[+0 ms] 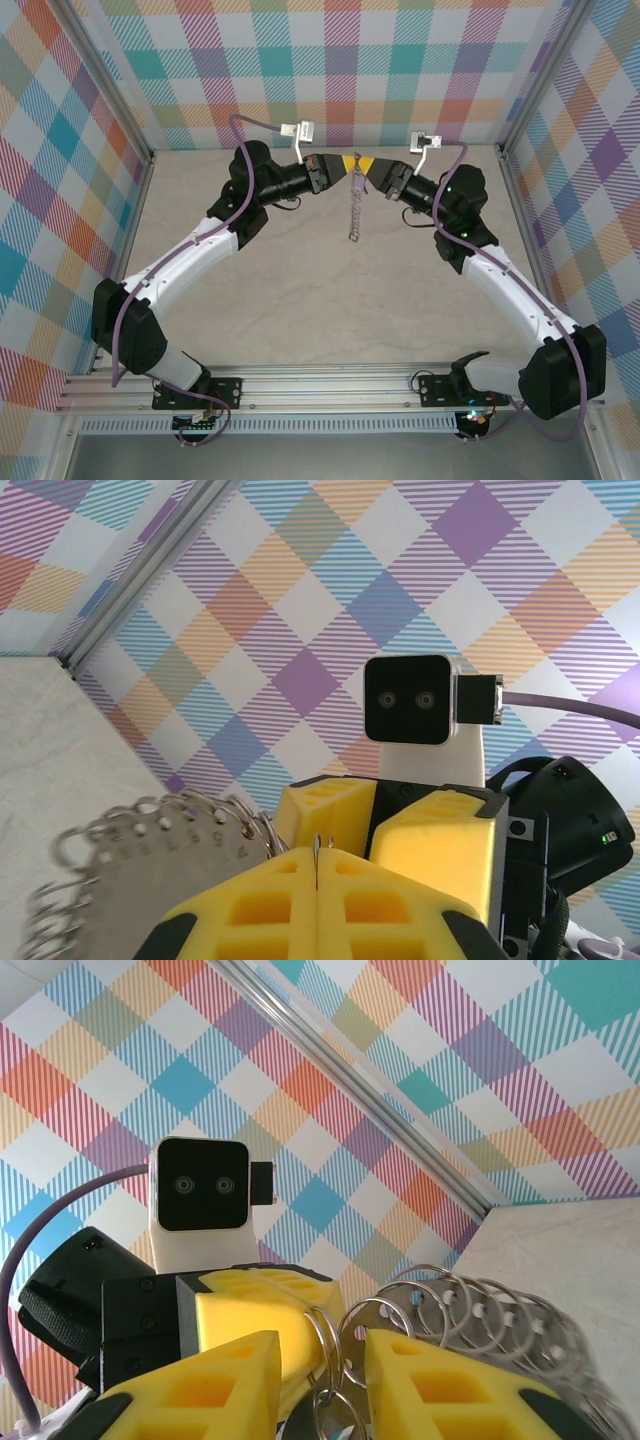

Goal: Put the keys on the keyring

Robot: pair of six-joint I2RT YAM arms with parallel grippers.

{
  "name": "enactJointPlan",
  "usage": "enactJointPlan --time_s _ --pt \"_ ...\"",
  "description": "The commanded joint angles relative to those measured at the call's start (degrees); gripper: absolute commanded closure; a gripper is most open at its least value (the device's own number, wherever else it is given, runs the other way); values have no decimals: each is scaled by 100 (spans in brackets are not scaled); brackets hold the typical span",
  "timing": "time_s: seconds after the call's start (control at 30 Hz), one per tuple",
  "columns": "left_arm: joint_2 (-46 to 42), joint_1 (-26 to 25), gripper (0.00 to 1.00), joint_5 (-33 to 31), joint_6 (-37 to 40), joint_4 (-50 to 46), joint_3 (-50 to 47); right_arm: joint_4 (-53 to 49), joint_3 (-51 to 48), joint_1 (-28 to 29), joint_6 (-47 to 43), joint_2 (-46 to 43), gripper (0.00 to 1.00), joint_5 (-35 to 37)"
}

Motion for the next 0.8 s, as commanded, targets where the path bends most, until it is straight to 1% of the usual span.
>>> enactJointPlan --time_s 0.0,0.17,0.37,0.47,0.53,0.6,0.77 --pt "-237 -12 100 72 -14 341 -17 470 201 -29 160 56 74 -182" --pt "-203 -12 100 72 2 336 1 609 162 -29 247 116 79 -296" --pt "-166 -12 100 81 -4 347 -4 730 149 -29 369 203 81 -414" --pt "-156 -17 100 72 -10 358 2 730 114 -29 407 229 88 -417" --pt "-145 -21 100 65 -12 365 1 960 96 -29 455 255 90 -433" --pt "-135 -24 100 85 -13 371 9 1020 95 -29 508 299 89 -475" --pt "-127 -30 100 105 -17 339 -1 1056 104 -29 555 352 75 -518"
